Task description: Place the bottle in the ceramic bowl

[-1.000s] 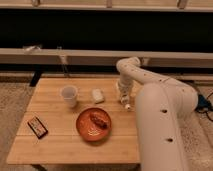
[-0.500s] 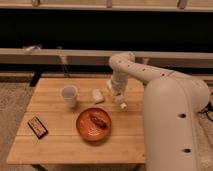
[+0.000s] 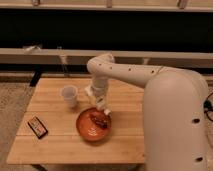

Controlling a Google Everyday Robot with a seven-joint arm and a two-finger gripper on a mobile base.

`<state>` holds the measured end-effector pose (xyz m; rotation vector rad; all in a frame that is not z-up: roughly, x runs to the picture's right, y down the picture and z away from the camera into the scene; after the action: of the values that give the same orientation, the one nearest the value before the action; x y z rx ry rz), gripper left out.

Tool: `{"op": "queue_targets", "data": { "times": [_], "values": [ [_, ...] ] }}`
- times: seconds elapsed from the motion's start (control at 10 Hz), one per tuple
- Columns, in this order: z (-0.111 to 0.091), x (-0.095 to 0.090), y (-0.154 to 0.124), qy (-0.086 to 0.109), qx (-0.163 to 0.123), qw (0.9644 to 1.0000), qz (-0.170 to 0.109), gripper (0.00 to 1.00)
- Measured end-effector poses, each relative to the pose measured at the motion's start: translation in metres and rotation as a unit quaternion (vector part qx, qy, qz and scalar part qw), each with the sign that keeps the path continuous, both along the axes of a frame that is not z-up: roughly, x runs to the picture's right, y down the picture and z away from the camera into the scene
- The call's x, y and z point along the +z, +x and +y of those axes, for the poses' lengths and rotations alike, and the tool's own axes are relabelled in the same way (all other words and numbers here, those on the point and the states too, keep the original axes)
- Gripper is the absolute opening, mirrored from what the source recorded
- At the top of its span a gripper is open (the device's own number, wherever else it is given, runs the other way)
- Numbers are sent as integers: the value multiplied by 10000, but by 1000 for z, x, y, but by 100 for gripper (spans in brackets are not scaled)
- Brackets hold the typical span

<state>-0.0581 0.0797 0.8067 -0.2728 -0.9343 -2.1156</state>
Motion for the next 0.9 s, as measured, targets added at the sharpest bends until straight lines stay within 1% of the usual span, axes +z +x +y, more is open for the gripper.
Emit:
{"op": "queue_targets", "data": {
  "times": [0.1,0.2,0.3,0.4,0.5,0.6,0.8,0.9],
  "values": [
    [6,-12,-17,-36,-55,9999,-152,0],
    [16,-28,-32,-94,-109,9994,-304,4],
    [21,-38,-38,-131,-122,9992,-365,10],
    [29,-50,-42,-186,-124,9989,-414,21],
    [35,-58,-40,-236,-89,9989,-400,31],
    [42,-65,-31,-309,-11,9990,-337,43],
    [52,-71,-13,-402,167,9989,-149,61],
    [57,-72,-6,-441,258,9987,-43,73]
  ]
}}
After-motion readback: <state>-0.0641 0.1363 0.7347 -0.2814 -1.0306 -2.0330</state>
